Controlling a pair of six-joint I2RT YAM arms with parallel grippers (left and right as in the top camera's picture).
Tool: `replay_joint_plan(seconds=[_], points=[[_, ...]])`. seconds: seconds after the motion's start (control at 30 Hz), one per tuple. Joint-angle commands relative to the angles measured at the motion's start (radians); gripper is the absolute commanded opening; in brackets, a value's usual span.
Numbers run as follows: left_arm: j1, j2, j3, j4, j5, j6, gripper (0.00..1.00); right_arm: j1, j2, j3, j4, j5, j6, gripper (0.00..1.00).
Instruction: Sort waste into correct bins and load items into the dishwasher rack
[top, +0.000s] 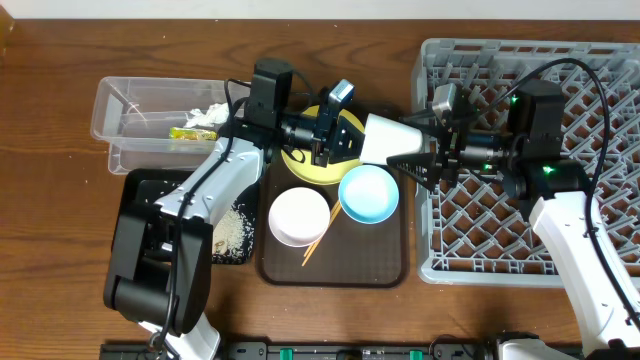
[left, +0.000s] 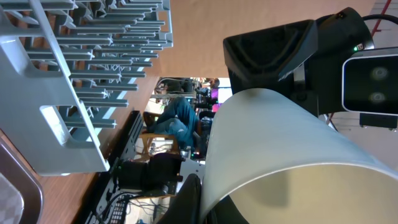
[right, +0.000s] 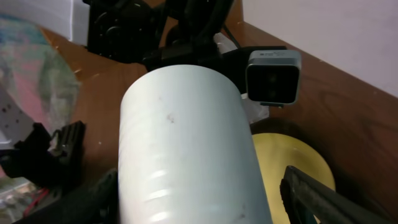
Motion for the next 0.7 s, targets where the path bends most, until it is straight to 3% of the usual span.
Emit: replay_joint_plan(seconds=[0.0,0.1,0.43,0.57,0.67], points=[[0.001,-0.009,0.006,0.005,0.028,-0.002,0.06,0.009,0.005,0.014,-0.021,-0.042,-0.005,0.8],[0.001,-0.009,0.006,0.005,0.028,-0.005,0.06,0.009,0.005,0.014,-0.037,-0.041,-0.005,0.77],[0.001,-0.009,0.006,0.005,0.028,-0.008,0.07,0.008,0.005,0.014,-0.033,-0.018,-0.004,0.49],[0.002,-0.009,0.006,0.006,0.013,0.07,0.41,0.008,0.005,0.014,-0.047,0.071,0.022,0.43],[0.013,-0.009,0.006,-0.005,-0.077,0.183,0.57,0.006,0.005,0.014,-0.065,0.24,0.094,0.37]])
